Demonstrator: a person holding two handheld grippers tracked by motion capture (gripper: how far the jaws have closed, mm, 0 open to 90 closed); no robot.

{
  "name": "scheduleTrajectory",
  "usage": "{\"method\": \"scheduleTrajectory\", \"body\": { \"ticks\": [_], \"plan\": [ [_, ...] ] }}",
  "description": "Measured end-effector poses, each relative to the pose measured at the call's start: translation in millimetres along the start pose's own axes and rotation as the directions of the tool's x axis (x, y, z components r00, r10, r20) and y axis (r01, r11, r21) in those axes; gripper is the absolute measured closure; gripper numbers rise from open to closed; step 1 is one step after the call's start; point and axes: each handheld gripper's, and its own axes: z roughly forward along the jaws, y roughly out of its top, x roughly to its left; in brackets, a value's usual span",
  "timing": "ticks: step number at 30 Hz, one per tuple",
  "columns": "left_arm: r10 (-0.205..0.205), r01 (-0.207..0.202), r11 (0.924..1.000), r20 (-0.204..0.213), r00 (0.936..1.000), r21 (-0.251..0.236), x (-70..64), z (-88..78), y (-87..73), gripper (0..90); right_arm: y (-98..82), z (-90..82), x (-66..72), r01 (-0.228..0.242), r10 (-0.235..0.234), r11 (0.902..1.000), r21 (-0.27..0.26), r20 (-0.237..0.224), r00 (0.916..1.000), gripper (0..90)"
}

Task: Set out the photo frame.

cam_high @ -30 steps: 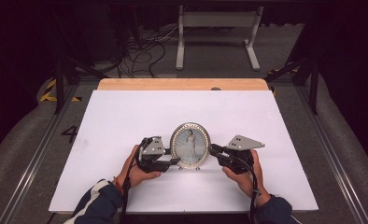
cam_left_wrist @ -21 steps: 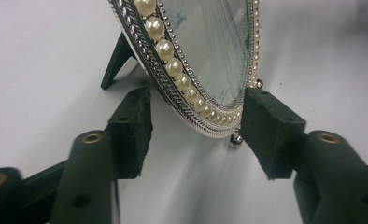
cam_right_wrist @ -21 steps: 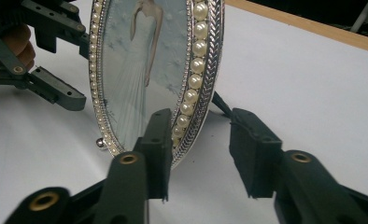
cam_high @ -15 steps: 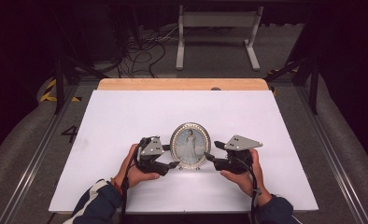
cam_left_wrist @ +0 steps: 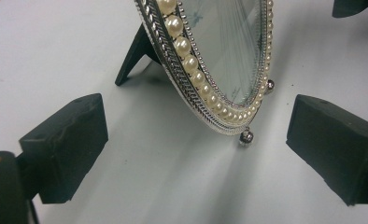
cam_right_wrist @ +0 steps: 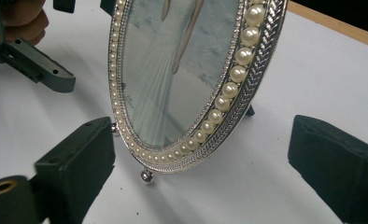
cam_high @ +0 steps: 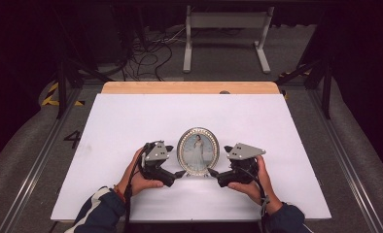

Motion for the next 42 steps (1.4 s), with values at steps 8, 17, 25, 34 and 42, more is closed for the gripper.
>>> {"method": "scheduleTrajectory", "body": {
  "ticks": [8,17,25,34,42],
  "plan": [
    [0.049,-0.047,0.9981,-0.046,0.9977,0.040,-3.0,-3.4,-0.7,5.8,0.2,-0.9,2.2,0.032,-0.033,0.9994,0.012,0.046,0.9984,10.0],
    [0.089,-0.085,0.9947,-0.074,0.9932,0.058,-5.5,-11.9,-1.6,6.6,-0.1,-3.2,5.7,0.077,-0.079,0.9964,0.035,0.079,0.9937,11.7],
    [0.099,-0.095,0.9942,-0.096,0.9904,0.051,-8.8,-20.5,-3.5,6.6,-8.1,-11.5,2.7,0.068,-0.071,0.9969,0.040,0.092,0.9932,12.3],
    [0.104,-0.097,0.9934,-0.123,0.9870,0.062,-8.7,-31.8,-13.0,6.7,-8.5,-11.0,4.1,0.075,-0.079,0.9962,0.045,0.095,0.9924,12.6],
    [0.102,-0.093,0.9932,-0.139,0.9850,0.070,-10.4,-41.8,-21.9,6.7,-12.7,-13.3,4.2,0.077,-0.083,0.9953,0.058,0.098,0.9917,12.7]
  ]
}}
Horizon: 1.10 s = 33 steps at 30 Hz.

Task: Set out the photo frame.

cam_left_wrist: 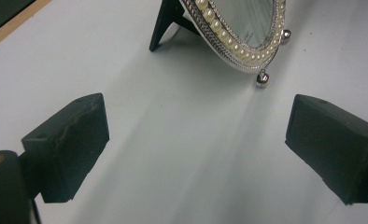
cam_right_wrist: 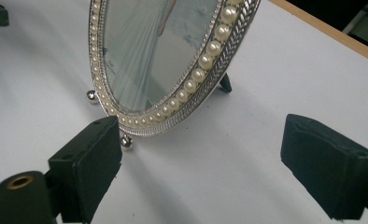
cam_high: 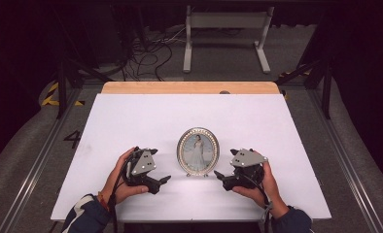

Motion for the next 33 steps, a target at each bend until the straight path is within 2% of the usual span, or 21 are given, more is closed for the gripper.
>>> {"method": "scheduleTrajectory", "body": {
  "ticks": [18,33],
  "plan": [
    [-0.061,0.061,0.9981,-0.051,0.9969,0.008,6.8,-28.1,-30.7,6.7,-23.0,-16.1,-12.1,-0.029,0.029,0.9994,0.016,0.039,0.9988,12.7],
    [-0.083,0.085,0.9962,-0.070,0.9940,0.018,12.4,-37.0,-44.3,6.7,-39.5,-28.7,-21.9,-0.051,0.050,0.9985,0.019,0.080,0.9956,12.3]
  ]
}}
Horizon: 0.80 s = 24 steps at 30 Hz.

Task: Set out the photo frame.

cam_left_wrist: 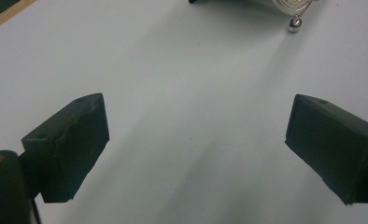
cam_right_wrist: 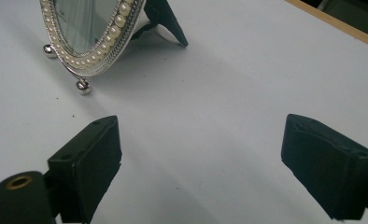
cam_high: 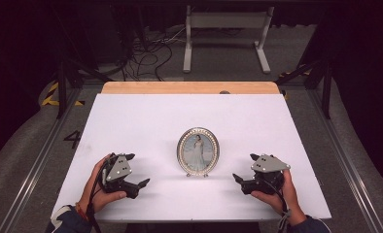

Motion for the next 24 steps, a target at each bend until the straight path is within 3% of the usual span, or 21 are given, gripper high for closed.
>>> {"method": "scheduleTrajectory", "body": {
  "ticks": [9,24],
  "plan": [
    [-0.026,0.026,0.9996,-0.013,0.9996,-0.004,6.3,-5.3,-8.9,6.7,-12.5,-7.0,-6.7,-0.025,0.025,0.9996,0.008,0.024,0.9994,12.1],
    [-0.112,0.112,0.9928,-0.010,0.9936,-0.042,12.9,-19.6,-27.1,6.8,-30.6,-17.2,-15.8,-0.066,0.065,0.9978,0.007,0.046,0.9968,11.5]
  ]
}}
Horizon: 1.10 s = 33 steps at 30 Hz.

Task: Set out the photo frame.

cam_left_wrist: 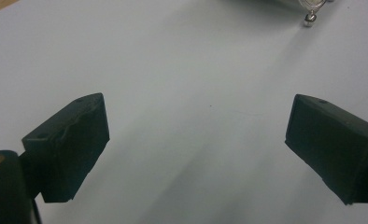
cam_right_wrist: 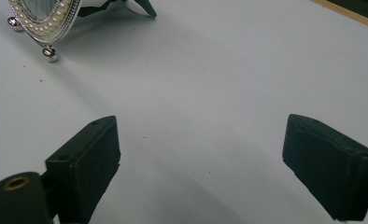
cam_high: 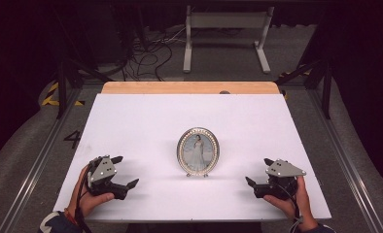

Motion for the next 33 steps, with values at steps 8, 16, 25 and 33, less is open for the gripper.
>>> {"method": "scheduleTrajectory", "body": {
  "ticks": [8,16,25,33],
  "plan": [
    [-0.009,0.009,0.9997,0.005,0.9999,-0.024,-0.6,-3.7,-0.6,6.8,0.8,0.6,2.0,0.008,-0.008,1.0000,-0.003,0.006,0.9999,11.4],
    [-0.014,0.014,0.9997,0.007,0.9999,-0.020,-0.3,-1.7,-0.6,6.8,0.6,0.9,1.3,0.004,-0.004,1.0000,-0.007,0.010,0.9999,11.4],
    [-0.009,0.009,0.9998,0.011,0.9999,-0.018,-1.2,-1.4,-0.8,6.8,0.8,1.5,2.0,0.005,-0.005,1.0000,-0.008,0.006,1.0000,11.4],
    [-0.010,0.010,0.9999,0.014,0.9999,-0.010,-1.1,-0.1,-0.8,6.8,0.3,3.1,2.4,0.006,-0.006,1.0000,-0.003,0.002,1.0000,11.4]
  ]
}}
